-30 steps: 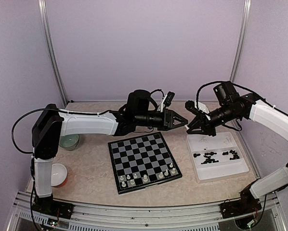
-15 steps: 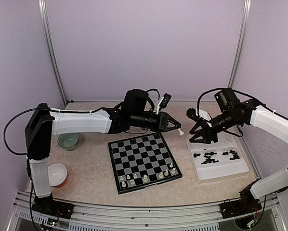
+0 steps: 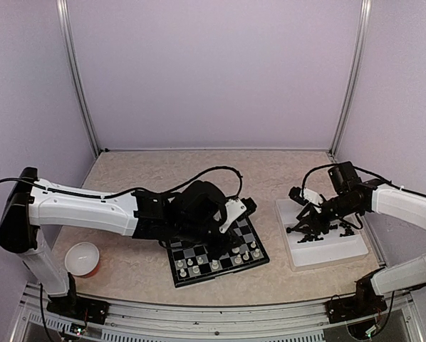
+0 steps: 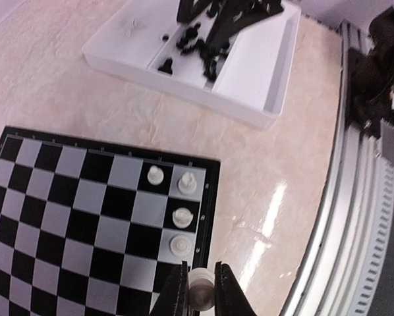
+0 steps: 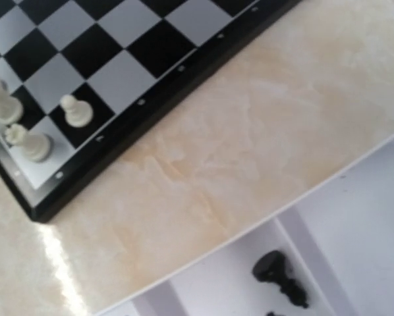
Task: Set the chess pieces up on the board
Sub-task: Pass from the right arm to the left, then place the king at e1.
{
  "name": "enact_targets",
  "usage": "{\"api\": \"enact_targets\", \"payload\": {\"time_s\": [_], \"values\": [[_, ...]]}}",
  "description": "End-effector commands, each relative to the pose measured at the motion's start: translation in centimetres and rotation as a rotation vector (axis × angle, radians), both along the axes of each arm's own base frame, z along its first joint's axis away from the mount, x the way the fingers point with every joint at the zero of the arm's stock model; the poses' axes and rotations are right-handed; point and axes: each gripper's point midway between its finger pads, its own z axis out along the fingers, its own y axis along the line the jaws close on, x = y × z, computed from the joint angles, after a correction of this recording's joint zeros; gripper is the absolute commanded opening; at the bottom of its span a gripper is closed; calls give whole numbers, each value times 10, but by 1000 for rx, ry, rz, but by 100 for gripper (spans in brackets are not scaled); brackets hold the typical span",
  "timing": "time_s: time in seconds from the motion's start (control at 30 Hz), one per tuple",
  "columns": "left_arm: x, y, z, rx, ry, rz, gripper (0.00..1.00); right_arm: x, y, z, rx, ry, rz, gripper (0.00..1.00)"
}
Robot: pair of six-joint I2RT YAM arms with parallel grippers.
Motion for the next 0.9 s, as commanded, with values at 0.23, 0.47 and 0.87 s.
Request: {"api": "enact_targets", "payload": {"time_s": [0.23,0.47,0.87], "values": [[1,27,-65,242,-131,71,13,17,-4,15,14,-118,-54,44],[-2,20,-75,227,-107,63,13,17,-4,13,13,-109,-52,44],[0,22,-96,245,-64,70,15,17,-4,11,14,-97,-49,44]]}}
